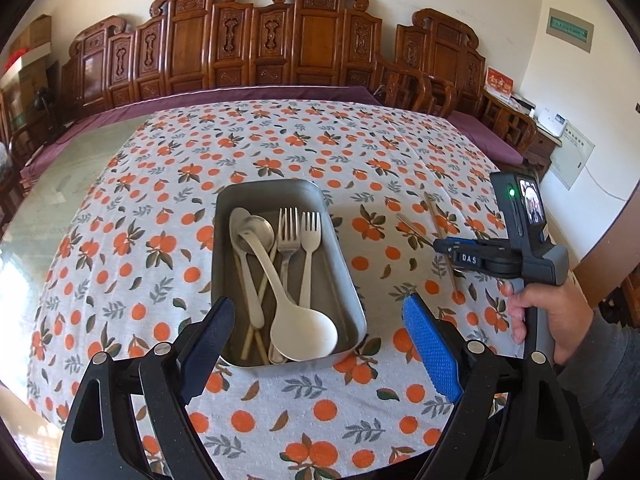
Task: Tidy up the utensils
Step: 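Grasp a wooden chopstick with the right tool while the left approaches a steel spoon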
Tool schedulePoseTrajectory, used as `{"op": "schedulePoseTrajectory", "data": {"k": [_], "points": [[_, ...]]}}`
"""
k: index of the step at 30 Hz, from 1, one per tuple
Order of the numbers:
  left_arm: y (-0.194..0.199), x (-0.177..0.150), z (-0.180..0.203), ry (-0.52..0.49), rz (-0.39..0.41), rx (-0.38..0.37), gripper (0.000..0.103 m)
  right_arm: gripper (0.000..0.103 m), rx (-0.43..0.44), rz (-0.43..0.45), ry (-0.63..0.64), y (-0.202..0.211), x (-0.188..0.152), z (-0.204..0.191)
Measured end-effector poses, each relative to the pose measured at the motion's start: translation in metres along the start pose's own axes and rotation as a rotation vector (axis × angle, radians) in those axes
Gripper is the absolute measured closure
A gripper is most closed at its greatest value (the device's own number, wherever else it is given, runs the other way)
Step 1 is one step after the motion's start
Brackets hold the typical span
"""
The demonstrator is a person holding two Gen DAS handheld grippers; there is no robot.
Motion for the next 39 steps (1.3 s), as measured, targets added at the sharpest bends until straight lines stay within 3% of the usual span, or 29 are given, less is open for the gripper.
{"op": "schedulePoseTrajectory", "data": {"k": [2, 6, 11, 18, 27, 39], "points": [[0.0, -0.001, 0.001, -0.002, -0.003, -0.002, 0.02, 0.092, 0.003, -0.008, -0.024, 0.0, -0.001, 0.003], [0.0, -0.002, 0.003, -0.004, -0.003, -0.007, 0.02, 0.096, 0.026, -0.026, -0.054, 0.001, -0.003, 0.004], [-0.001, -0.001, 0.01, -0.012, 0.002, -0.02, 0.02, 0.097, 0.065, -0.029, -0.057, 0.01, -0.008, -0.001], [-0.009, 0.004, 0.039, -0.05, -0.004, -0.038, 0.02, 0.097, 0.113, 0.033, -0.034, 0.055, -0.011, 0.012], [-0.04, 0.014, 0.096, -0.099, -0.047, -0.07, 0.02, 0.097, 0.068, 0.064, -0.008, 0.089, -0.037, 0.076], [-0.12, 0.022, 0.173, -0.169, -0.162, -0.06, 0.02, 0.097, 0.053, 0.06, -0.104, 0.088, -0.056, 0.148]]}}
Point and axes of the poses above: each gripper's, at about its wrist camera, not at the fingertips, and y roughly against the way its jaws point, z to its right, x to its top, the point moved 5 cm from there along -y, roughly the way its jaws point, and after that the axes turned 1 degree about -y, right-handed, at the moved point
